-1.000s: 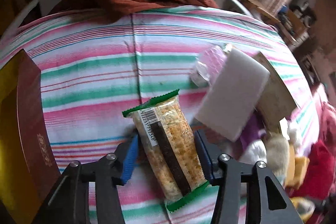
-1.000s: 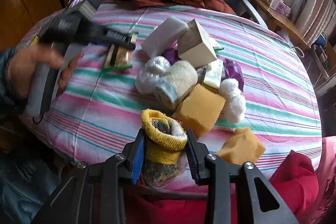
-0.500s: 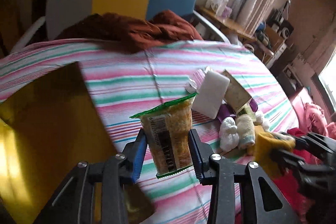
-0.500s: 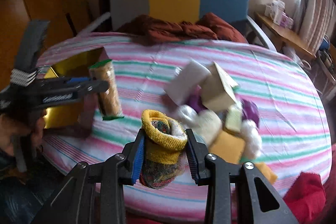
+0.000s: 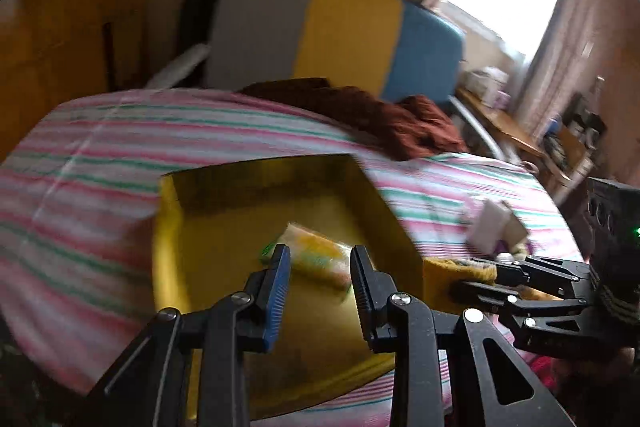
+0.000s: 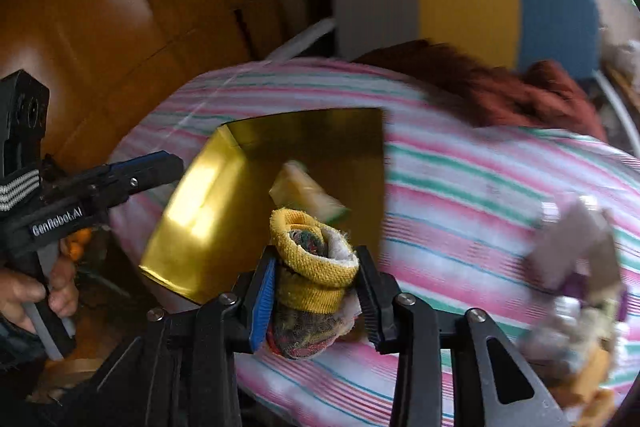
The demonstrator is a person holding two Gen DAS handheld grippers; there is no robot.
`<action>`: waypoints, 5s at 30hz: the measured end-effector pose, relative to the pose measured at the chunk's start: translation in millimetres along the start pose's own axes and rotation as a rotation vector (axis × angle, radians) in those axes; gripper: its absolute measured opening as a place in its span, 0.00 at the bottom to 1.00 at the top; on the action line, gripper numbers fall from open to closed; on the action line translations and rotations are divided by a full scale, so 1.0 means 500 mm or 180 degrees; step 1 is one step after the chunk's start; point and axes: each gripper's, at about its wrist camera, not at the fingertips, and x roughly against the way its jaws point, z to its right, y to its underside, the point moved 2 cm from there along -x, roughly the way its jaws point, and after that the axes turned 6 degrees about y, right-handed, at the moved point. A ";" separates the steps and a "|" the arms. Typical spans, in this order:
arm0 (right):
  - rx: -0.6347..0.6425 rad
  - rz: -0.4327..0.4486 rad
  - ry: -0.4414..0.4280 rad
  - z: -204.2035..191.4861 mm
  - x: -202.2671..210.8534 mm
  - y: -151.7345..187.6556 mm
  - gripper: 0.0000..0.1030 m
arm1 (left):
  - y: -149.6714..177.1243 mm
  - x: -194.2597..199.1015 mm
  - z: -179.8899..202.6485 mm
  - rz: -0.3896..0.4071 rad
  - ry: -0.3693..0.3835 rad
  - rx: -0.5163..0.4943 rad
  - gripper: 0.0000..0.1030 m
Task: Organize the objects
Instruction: 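Carry packet and pouch to the gold tray and open both tools, then move both tools back toward the remaining items, then grasp the white sponge block with left tool while right tool grasps white printed box, then carry sponge block and box into the gold tray and release both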
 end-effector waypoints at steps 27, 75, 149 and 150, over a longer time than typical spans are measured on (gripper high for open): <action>0.0060 0.0376 0.0669 -0.100 -0.059 0.060 0.57 | 0.092 0.049 -0.050 0.0547 -0.0918 0.0024 0.94; -0.1610 0.0437 0.1211 0.367 0.127 0.139 0.58 | 0.104 -0.070 0.159 0.0001 -0.0127 -0.0792 0.98; -0.1269 -0.0071 0.0920 0.664 0.013 0.094 0.49 | 0.000 -0.590 0.539 -0.1245 0.1015 -0.0954 0.56; -0.1268 -0.0044 0.0931 0.664 0.016 0.094 0.49 | -0.004 -0.575 0.535 -0.1198 0.1027 -0.0921 0.56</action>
